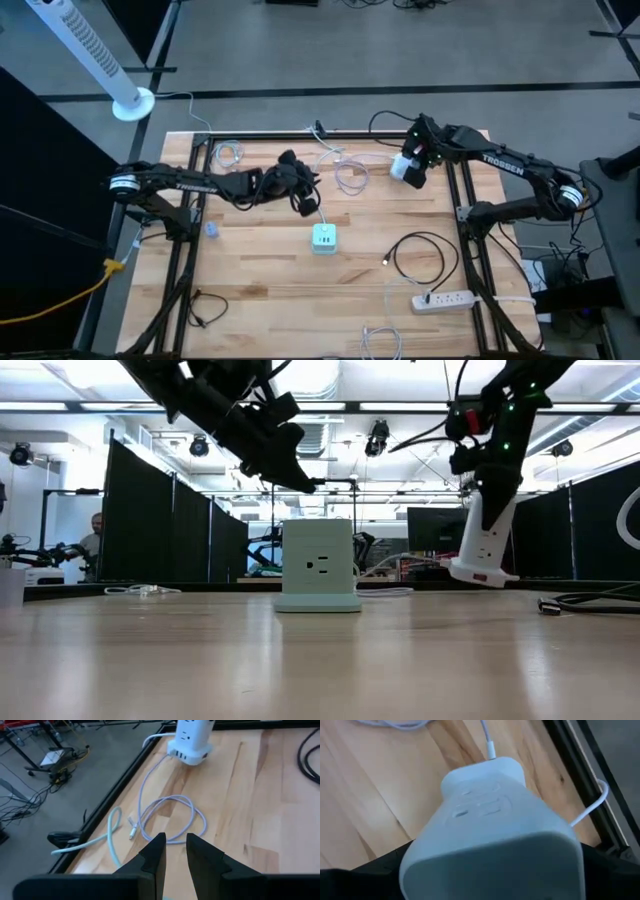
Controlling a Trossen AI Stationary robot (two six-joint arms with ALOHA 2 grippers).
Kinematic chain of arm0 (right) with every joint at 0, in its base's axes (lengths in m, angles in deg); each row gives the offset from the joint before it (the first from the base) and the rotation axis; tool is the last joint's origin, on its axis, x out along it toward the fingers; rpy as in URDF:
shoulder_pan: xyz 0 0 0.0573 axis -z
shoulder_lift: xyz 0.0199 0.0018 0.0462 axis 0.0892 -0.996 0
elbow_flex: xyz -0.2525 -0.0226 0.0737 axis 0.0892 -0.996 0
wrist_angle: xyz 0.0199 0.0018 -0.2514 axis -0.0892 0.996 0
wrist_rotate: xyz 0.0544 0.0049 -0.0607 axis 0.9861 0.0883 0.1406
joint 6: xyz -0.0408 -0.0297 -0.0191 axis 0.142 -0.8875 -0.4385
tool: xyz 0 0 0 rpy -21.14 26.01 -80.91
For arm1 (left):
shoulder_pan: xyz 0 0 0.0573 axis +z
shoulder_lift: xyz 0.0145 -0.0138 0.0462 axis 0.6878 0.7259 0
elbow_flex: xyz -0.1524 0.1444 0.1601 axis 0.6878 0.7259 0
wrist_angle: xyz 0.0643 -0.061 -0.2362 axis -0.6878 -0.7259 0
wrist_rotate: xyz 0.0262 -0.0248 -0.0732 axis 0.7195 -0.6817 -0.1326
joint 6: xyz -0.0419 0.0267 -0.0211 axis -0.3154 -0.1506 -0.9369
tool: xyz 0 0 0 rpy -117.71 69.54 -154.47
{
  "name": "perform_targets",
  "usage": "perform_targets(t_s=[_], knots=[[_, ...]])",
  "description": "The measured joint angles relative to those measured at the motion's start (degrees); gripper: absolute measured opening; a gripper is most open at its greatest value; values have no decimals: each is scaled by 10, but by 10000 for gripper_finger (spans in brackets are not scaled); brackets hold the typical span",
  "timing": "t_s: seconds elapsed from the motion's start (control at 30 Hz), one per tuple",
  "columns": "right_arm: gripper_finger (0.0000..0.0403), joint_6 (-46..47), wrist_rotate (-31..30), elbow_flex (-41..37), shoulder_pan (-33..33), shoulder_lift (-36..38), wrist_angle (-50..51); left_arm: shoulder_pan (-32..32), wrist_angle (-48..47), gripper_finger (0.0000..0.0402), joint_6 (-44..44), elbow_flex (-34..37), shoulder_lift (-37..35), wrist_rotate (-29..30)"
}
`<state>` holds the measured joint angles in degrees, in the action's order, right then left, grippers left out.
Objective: Insert USB
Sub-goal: Insert the purple charger cable into the white outlet extension
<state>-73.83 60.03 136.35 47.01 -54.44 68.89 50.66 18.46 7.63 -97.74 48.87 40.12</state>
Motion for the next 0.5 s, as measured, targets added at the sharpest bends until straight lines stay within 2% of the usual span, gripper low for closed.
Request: perform_targets(t_s=[0.3, 0.5], knots=[[339, -26, 0, -1, 0, -62, 6, -25, -29, 63, -11, 0, 0, -1], [339, -36, -15, 37, -2, -61, 60, -29, -70, 64, -39, 0, -2, -1]])
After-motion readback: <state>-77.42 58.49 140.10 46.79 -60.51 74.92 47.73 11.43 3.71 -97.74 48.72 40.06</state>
